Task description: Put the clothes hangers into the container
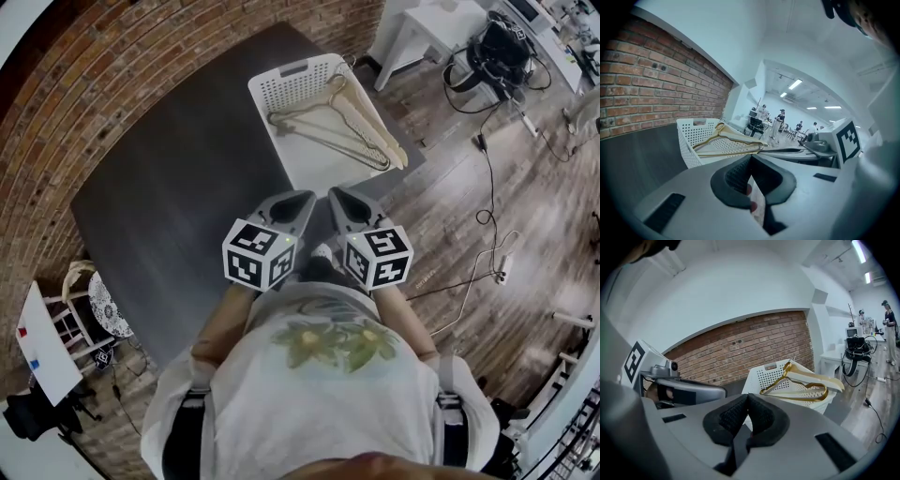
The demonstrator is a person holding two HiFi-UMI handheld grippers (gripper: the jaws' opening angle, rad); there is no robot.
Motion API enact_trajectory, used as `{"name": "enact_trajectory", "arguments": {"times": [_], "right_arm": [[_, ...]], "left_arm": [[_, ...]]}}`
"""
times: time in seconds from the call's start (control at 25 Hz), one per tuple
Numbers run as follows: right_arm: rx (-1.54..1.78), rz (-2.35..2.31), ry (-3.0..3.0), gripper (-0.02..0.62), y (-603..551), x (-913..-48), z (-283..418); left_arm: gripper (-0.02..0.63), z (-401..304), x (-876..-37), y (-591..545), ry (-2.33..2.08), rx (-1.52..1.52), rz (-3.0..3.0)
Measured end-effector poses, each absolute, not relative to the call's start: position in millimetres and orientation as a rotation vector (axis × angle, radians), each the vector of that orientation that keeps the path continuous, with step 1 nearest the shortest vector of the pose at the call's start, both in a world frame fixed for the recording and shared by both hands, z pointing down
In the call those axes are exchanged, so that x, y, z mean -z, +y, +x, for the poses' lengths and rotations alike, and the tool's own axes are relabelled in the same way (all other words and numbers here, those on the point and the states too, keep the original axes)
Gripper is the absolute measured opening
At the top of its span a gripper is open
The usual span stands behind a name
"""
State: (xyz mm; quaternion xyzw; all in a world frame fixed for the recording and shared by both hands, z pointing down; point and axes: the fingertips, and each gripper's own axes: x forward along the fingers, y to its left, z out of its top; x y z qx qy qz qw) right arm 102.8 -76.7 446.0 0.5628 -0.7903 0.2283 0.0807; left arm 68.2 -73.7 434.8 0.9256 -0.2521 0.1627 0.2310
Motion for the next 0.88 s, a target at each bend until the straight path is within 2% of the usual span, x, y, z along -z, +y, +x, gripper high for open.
{"name": "enact_trajectory", "arguments": {"times": [0.88], "right_arm": [[-0.725,1.602,-2.332,0.031,-48,-468,93]], "left_arm": [[0.029,69,-451,-50,-0.654,-0.476,2.504]]}}
